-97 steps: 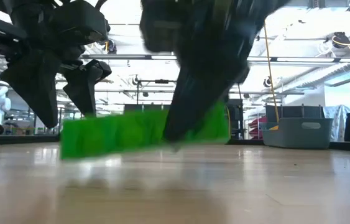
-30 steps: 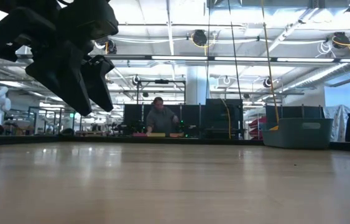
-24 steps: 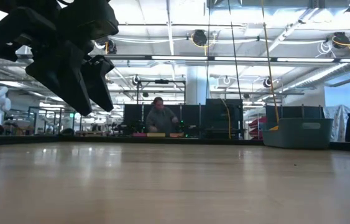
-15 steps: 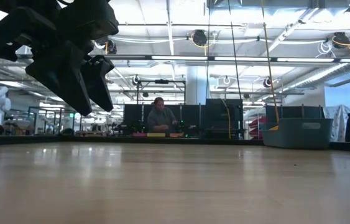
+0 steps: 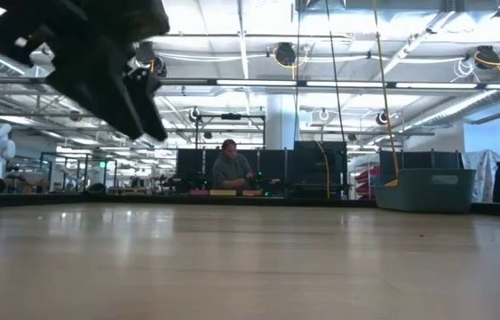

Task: Sort blocks by size
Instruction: Return to Home Position

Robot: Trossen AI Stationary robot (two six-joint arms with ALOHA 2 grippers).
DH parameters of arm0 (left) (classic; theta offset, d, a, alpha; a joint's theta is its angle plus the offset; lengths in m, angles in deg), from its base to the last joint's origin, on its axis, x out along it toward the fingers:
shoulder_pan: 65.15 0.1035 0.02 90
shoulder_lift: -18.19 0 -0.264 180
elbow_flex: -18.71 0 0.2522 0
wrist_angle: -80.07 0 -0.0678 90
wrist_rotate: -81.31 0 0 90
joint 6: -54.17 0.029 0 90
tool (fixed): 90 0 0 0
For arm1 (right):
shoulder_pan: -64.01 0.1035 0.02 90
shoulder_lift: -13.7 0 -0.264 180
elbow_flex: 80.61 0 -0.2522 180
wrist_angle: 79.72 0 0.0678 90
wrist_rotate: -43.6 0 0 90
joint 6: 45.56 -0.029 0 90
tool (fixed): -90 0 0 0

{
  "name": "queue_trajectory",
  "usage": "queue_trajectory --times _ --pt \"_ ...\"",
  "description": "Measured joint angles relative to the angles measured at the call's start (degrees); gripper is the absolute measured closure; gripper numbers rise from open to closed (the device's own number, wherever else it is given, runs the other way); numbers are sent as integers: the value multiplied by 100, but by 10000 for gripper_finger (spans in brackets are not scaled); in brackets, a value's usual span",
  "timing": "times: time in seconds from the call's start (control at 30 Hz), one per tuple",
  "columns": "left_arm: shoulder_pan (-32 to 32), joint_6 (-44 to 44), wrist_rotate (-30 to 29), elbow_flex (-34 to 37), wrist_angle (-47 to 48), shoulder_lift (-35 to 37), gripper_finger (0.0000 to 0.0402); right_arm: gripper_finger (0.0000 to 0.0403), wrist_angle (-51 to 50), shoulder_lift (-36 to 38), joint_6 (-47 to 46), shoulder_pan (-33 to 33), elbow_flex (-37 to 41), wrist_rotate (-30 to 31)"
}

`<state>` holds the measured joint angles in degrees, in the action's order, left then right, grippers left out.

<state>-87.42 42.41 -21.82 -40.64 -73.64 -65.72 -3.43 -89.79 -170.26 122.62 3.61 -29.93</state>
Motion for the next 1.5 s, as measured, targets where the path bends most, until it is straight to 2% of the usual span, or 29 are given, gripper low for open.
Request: queue_trajectory --times 0.23,0.4,0.5,0.6,0.8,1.03,1.13,1.23,1.37,1.5 --pt "-265 -166 -789 -11 67 832 186 206 -9 262 1017 -63 -2 2288" --pt "-536 -292 -1258 -17 163 1507 225 254 -5 569 1808 -344 -4 3733" --pt "-680 -298 -1407 -17 219 1820 257 285 86 769 2452 -587 -4 4285" --pt "-817 -292 -1615 -17 213 2081 286 310 596 949 3403 -875 -4 4510" --pt "-1082 -271 -2337 62 283 2500 331 331 2047 1159 5809 -1508 -4 4547" --pt "-1280 -181 -2908 105 379 2697 374 332 3645 1330 8331 -2351 -4 4210" --pt "-1279 47 -3097 105 258 2696 390 332 4583 1373 9487 -2778 -4 3732" --pt "-1246 361 -3130 105 37 2698 400 332 5616 1374 10562 -3193 -4 2871" --pt "-1115 757 -2891 105 -146 2696 401 332 6645 1374 11517 -3602 29 1895" --pt "-911 1318 -2380 267 -808 2698 401 332 7384 1376 12094 -3906 366 1534"
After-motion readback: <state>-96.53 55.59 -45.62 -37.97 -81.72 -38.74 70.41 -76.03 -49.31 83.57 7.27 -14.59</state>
